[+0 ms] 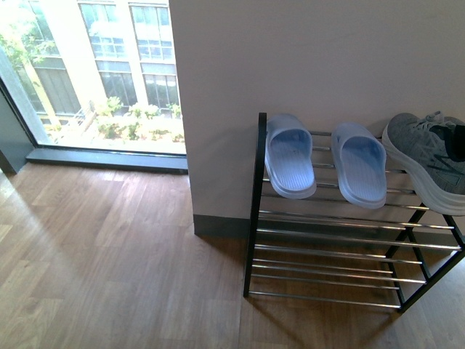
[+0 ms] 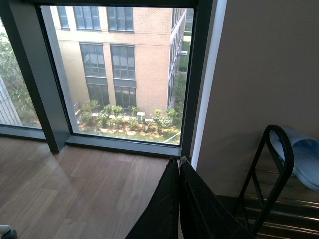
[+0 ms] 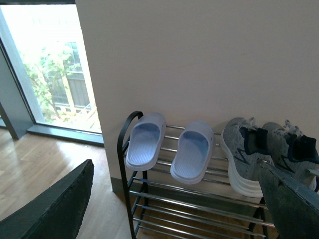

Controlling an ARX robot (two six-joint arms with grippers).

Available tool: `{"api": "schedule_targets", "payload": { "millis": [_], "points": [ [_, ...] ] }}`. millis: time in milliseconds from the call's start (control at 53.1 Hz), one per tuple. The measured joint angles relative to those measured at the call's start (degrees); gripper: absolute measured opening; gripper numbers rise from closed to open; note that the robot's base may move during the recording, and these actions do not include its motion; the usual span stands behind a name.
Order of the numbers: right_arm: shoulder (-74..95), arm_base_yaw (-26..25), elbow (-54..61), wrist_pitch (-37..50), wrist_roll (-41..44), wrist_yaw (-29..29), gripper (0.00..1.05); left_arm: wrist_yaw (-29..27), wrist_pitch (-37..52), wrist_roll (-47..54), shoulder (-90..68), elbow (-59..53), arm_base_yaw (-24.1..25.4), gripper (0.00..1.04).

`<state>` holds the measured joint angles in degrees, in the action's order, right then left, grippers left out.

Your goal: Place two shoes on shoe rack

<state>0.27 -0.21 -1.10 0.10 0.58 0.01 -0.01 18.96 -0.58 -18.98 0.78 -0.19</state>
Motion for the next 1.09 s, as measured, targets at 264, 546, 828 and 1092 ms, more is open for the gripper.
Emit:
{"api": "schedule_targets", "payload": {
  "millis": [264,546,828,1092],
  "points": [
    [0.0,0.0,0.0,0.0,0.0,0.0,0.95,0.0,-5.6,0.0,5.7,0.0,0.0,0.01],
    [0.0,0.0,0.0,0.0,0.0,0.0,0.95,0.0,-11.9,0.0,11.3,0.0,0.0,0.01],
    [0.0,0.0,0.0,0.0,0.0,0.0,0.95,0.0,-19.0,0.0,18.0,0.0,0.0,0.01],
    [0.0,0.0,0.0,0.0,0.0,0.0,0.96,0.0,-19.0,0.0,18.0,0.0,0.0,0.01]
  ]
}}
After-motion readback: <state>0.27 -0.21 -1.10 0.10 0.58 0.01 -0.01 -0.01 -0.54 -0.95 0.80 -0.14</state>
